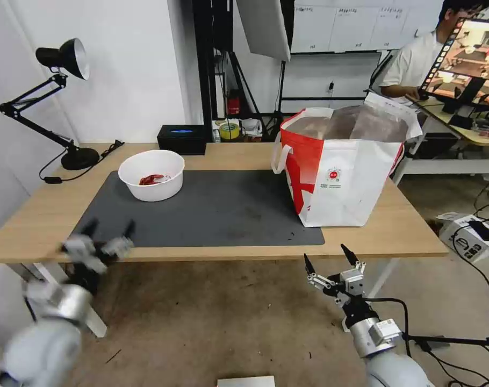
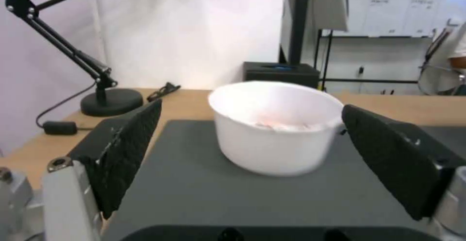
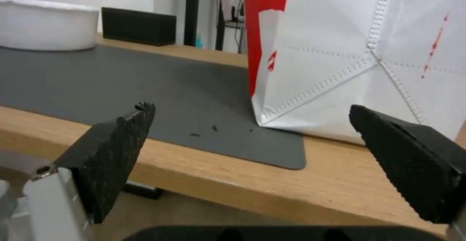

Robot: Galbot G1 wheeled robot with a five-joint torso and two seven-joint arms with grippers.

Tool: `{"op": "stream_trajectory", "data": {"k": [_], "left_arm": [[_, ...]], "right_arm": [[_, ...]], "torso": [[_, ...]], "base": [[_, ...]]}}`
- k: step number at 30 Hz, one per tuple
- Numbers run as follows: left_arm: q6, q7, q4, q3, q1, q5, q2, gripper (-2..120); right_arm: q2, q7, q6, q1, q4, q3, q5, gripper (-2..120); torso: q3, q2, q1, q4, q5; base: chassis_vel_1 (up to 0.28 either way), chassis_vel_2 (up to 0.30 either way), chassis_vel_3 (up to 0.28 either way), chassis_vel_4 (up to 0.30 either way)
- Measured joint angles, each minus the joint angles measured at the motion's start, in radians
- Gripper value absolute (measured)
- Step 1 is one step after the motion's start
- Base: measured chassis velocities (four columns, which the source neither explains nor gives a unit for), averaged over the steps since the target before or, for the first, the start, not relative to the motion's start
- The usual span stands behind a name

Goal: Pick up the trash from the table and place it into the takeout bag.

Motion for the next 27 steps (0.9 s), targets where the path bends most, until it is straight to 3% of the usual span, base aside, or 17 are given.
{"op": "stream_trajectory", "data": {"k": [1, 4, 6, 9, 10, 13, 14, 17, 20, 23, 27], "left_arm": [[0.000, 0.000, 0.000, 0.000, 0.000, 0.000, 0.000, 100], [0.110, -0.024, 0.104, 0.119, -0.222, -0.204, 0.127, 100], [0.135, -0.026, 0.134, 0.153, -0.276, -0.252, 0.146, 100], [0.237, -0.031, 0.278, 0.321, -0.506, -0.401, 0.187, 100], [0.237, -0.031, 0.278, 0.321, -0.506, -0.401, 0.187, 100], [0.297, -0.034, 0.402, 0.491, -0.704, -0.463, 0.183, 100], [0.297, -0.034, 0.402, 0.491, -0.704, -0.463, 0.183, 100], [0.349, -0.041, 0.571, 0.698, -0.933, -0.494, 0.141, 100], [0.361, -0.046, 0.604, 0.736, -0.979, -0.497, 0.129, 100], [0.429, -0.089, 0.744, 0.863, -1.139, -0.488, 0.059, 100], [0.482, -0.130, 0.796, 0.894, -1.174, -0.425, 0.018, 100]], "right_arm": [[0.000, 0.000, 0.000, 0.000, 0.000, 0.000, 0.000, 100], [0.000, 0.000, -0.001, 0.001, 0.000, 0.000, 0.002, 100], [0.000, 0.000, -0.001, 0.001, 0.000, 0.000, 0.002, 100], [-0.001, 0.001, -0.002, 0.001, 0.001, -0.001, 0.003, 100], [-0.001, 0.001, -0.002, 0.001, 0.001, -0.001, 0.003, 100], [-0.001, 0.001, -0.002, 0.002, 0.001, -0.001, 0.003, 100], [-0.001, 0.001, -0.002, 0.002, 0.001, -0.001, 0.003, 100], [-0.001, 0.001, -0.003, 0.002, 0.001, -0.001, 0.004, 100], [-0.001, 0.001, -0.003, 0.002, 0.001, -0.001, 0.004, 100], [-0.001, 0.001, -0.003, 0.003, 0.001, -0.001, 0.004, 100], [-0.002, 0.001, -0.003, 0.003, 0.002, -0.001, 0.004, 100]], "torso": [[0.000, 0.000, 0.000, 0.0000, 0.0000], [0.000, 0.000, 0.000, -0.0017, -0.0001], [0.000, 0.000, 0.000, -0.0015, 0.0002], [0.000, 0.000, 0.000, -0.0006, 0.0002], [0.000, 0.000, 0.000, -0.0006, 0.0002], [0.000, 0.000, 0.000, -0.0004, 0.0000], [0.000, 0.000, 0.000, -0.0004, 0.0000], [0.000, 0.000, 0.000, -0.0009, -0.0002], [0.000, 0.000, 0.000, -0.0009, 0.0002], [0.000, 0.000, 0.000, -0.0009, 0.0005], [0.000, 0.000, 0.000, -0.0009, 0.0003]], "base": [[0.000, 0.000, 0.000, 0.000], [0.000, 0.000, 0.000, 0.000], [0.000, 0.000, 0.000, 0.000], [0.000, 0.000, 0.000, 0.000], [0.000, 0.000, 0.000, 0.000], [0.000, 0.000, 0.000, 0.000], [0.000, 0.000, 0.000, 0.000], [0.000, 0.000, 0.000, 0.000], [0.000, 0.000, 0.000, 0.000], [0.000, 0.000, 0.000, 0.000], [0.000, 0.000, 0.000, 0.000]]}}
